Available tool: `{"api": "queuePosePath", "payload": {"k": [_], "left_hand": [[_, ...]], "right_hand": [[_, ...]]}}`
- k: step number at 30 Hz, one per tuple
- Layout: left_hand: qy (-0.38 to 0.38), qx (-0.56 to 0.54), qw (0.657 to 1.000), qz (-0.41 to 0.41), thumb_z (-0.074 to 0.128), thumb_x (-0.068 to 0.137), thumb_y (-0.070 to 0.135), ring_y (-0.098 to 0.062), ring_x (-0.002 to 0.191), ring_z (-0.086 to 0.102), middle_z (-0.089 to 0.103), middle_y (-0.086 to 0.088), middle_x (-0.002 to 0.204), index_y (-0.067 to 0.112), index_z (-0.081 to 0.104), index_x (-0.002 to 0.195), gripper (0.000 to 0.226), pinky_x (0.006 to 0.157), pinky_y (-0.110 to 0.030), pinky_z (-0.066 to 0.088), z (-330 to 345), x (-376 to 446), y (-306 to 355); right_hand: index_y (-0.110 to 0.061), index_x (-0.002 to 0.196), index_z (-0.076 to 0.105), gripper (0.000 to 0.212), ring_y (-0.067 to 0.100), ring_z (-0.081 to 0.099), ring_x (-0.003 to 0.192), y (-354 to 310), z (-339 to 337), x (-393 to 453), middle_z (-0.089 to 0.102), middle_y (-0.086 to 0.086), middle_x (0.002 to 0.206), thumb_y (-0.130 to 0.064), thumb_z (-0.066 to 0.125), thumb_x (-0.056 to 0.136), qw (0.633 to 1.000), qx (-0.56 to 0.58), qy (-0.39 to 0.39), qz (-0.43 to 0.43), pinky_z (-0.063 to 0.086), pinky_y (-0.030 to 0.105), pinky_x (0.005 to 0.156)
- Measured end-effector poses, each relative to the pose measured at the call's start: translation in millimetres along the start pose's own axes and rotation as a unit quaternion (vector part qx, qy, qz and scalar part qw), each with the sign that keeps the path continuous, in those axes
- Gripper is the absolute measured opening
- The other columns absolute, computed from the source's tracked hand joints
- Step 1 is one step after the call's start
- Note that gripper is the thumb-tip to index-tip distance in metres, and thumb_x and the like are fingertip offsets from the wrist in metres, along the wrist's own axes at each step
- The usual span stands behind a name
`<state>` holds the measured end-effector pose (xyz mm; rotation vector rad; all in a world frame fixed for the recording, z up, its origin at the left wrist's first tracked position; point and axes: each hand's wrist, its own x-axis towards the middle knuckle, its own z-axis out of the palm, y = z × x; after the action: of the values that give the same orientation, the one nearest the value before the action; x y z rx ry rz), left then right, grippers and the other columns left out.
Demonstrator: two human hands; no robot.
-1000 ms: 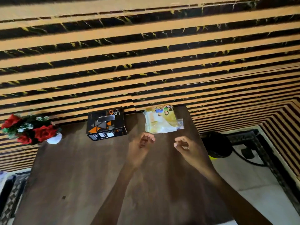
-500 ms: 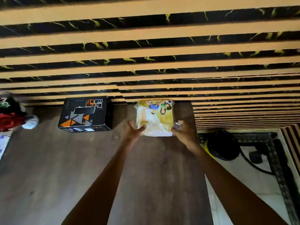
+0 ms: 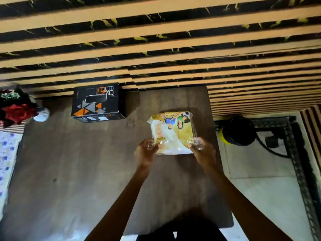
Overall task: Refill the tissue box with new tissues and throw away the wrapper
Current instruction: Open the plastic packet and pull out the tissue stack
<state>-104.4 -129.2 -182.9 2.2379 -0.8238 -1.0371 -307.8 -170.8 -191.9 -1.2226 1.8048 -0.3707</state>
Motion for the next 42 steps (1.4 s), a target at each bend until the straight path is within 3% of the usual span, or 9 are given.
{"api": "queuePosePath", "payload": {"k": [6, 9, 12, 15, 20, 23, 26, 34, 42], "left_hand": [[-0.068, -0.031, 0.996, -0.045, 0.080, 0.075, 0.020, -0.016, 0.070, 0.062, 0.071, -0.009, 0.089, 0.004, 0.064, 0.098, 0.032, 0.056, -0.019, 0.049, -7.6, -57.7, -61.0], [-0.167, -0.025, 0.983, -0.068, 0.074, 0.079, 0.037, -0.024, 0.069, 0.067, 0.072, -0.010, 0.080, 0.013, 0.060, 0.080, 0.028, 0.070, -0.038, 0.059, -13.6, -67.2, -73.0], [-0.111, 0.115, 0.983, 0.087, 0.066, 0.079, 0.046, -0.024, 0.085, 0.066, 0.069, -0.008, 0.098, 0.016, 0.063, 0.093, 0.033, 0.082, -0.041, 0.055, -24.2, -65.8, -78.0], [-0.075, 0.284, 0.902, 0.317, 0.060, 0.082, 0.037, -0.029, 0.117, 0.052, 0.053, -0.008, 0.130, 0.020, 0.052, 0.127, 0.049, 0.097, -0.041, 0.044, -26.5, -58.4, -73.3], [-0.175, 0.384, 0.833, 0.357, 0.057, 0.088, 0.038, -0.030, 0.135, 0.037, 0.035, -0.004, 0.153, 0.029, 0.038, 0.144, 0.060, 0.105, -0.044, 0.037, -8.6, -54.2, -63.9], [-0.169, 0.402, 0.839, 0.326, 0.050, 0.093, 0.037, -0.031, 0.138, 0.034, 0.028, -0.001, 0.157, 0.029, 0.031, 0.148, 0.058, 0.106, -0.047, 0.038, -1.8, -50.7, -63.5], [-0.173, 0.422, 0.832, 0.316, 0.045, 0.096, 0.035, -0.031, 0.140, 0.031, 0.025, 0.002, 0.158, 0.027, 0.027, 0.150, 0.057, 0.107, -0.047, 0.040, 1.1, -50.7, -64.3], [-0.170, 0.436, 0.833, 0.295, 0.049, 0.095, 0.031, -0.031, 0.139, 0.032, 0.025, -0.001, 0.158, 0.026, 0.033, 0.147, 0.056, 0.104, -0.049, 0.043, 7.2, -59.2, -53.3], [-0.147, 0.437, 0.842, 0.281, 0.055, 0.091, 0.038, -0.034, 0.135, 0.035, 0.028, -0.003, 0.154, 0.033, 0.025, 0.147, 0.064, 0.096, -0.051, 0.047, 10.9, -73.6, -52.2]], "right_hand": [[-0.008, 0.120, 0.064, 0.039, 0.032, 0.067, 0.107, 34.7, 4.0, -61.7, 0.070, 0.014, 0.118, -0.026, 0.069, 0.086, 0.999, -0.037, -0.021, 0.006, 0.053, 0.040, 0.090], [-0.016, 0.132, 0.053, 0.049, 0.036, 0.057, 0.121, 42.4, 8.7, -68.4, 0.061, 0.011, 0.133, -0.031, 0.064, 0.086, 0.991, -0.133, 0.014, -0.028, 0.042, 0.047, 0.103], [-0.014, 0.126, 0.060, 0.050, 0.041, 0.052, 0.123, 39.1, 16.1, -73.5, 0.060, 0.015, 0.132, -0.017, 0.073, 0.078, 0.949, -0.260, 0.141, -0.108, 0.042, 0.054, 0.103], [-0.020, 0.107, 0.070, 0.051, 0.036, 0.064, 0.107, 34.3, 28.3, -79.8, 0.071, 0.006, 0.114, -0.016, 0.083, 0.058, 0.862, -0.427, 0.106, -0.252, 0.051, 0.052, 0.090], [-0.024, 0.096, 0.073, 0.057, 0.031, 0.070, 0.090, 23.8, 37.7, -86.3, 0.074, 0.001, 0.091, -0.042, 0.088, 0.044, 0.799, -0.564, 0.006, -0.210, 0.054, 0.051, 0.082], [-0.022, 0.103, 0.067, 0.051, 0.034, 0.065, 0.101, 10.5, 34.4, -85.4, 0.073, 0.004, 0.098, -0.044, 0.083, 0.060, 0.802, -0.579, 0.005, -0.147, 0.047, 0.050, 0.095], [-0.022, 0.103, 0.068, 0.027, 0.034, 0.047, 0.121, 1.3, 32.6, -78.0, 0.067, 0.004, 0.112, -0.025, 0.070, 0.077, 0.858, -0.493, -0.010, -0.146, 0.033, 0.048, 0.103], [-0.023, 0.073, 0.073, 0.022, 0.031, 0.053, 0.101, 17.7, 27.8, -84.9, 0.070, -0.002, 0.080, -0.004, 0.074, 0.060, 0.886, -0.409, 0.043, -0.213, 0.037, 0.045, 0.087], [-0.019, 0.100, 0.071, 0.030, 0.028, 0.052, 0.118, 18.4, 26.1, -70.4, 0.070, 0.004, 0.108, -0.043, 0.066, 0.082, 0.905, -0.395, -0.012, -0.155, 0.029, 0.043, 0.102]]}}
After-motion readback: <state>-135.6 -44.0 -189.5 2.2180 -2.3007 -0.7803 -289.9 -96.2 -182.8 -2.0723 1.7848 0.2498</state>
